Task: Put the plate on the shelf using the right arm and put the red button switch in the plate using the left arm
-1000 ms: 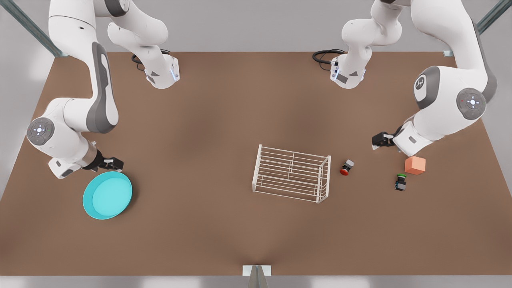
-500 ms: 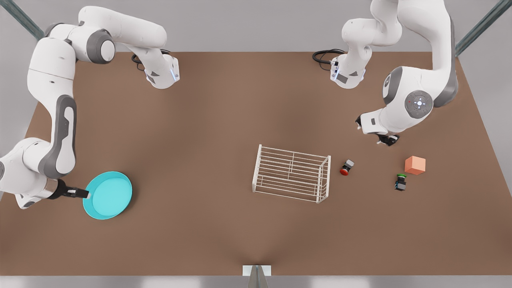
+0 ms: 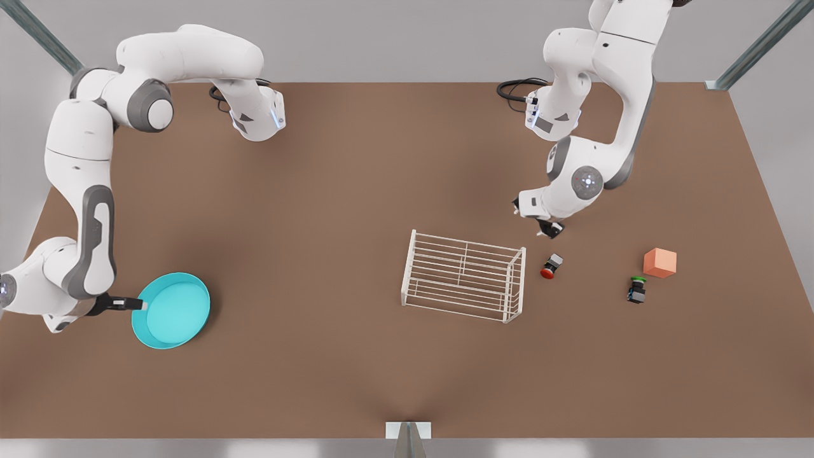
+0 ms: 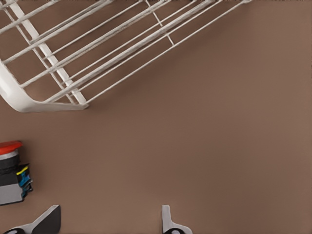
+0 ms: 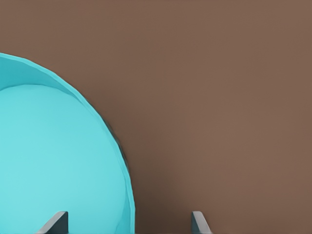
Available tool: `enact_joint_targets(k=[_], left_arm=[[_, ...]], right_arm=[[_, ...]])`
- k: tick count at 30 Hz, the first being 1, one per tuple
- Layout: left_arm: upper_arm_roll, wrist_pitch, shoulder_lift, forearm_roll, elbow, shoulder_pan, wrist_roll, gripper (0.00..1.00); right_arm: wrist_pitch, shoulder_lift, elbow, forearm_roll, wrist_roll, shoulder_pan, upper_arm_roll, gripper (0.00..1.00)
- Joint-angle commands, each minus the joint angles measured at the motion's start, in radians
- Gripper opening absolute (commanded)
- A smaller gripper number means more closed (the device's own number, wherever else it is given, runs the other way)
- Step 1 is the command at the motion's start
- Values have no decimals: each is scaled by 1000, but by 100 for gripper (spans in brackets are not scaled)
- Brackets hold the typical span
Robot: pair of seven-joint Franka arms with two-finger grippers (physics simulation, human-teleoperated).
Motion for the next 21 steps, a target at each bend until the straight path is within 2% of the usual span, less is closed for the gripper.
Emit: enact_joint_targets(k=[1,3,5,7,10,11,17,18,21], left_arm=[[2,172,10,-23,-24,73,185,100],[2,195,28,-23,-43,124,319,100],[3,256,67,69,-40,158,331,100],[5,327,109,117,-32,187,332,100],[3,328,117,120,-35,195,331,100],[3,328,122,120,-40,195,331,100],[5,388,159,117,-54,218,320,100],[5,439,183,115,-52,230,302,100],[6,451,194,117,-47,230,211,100]], right_arm=[[-1,18,11,23,-205,-2,2,95],[-3,19,21,36,-199,-51,51,94],[-27,19,30,38,-193,-51,54,91],[-58,14,31,38,-180,-50,55,85],[-58,14,31,38,-165,-47,57,72],[-56,14,36,38,-159,-45,62,71],[-41,19,53,39,-73,-44,65,69],[-39,21,53,39,-58,-44,66,65],[-38,27,53,38,-68,-45,65,67]])
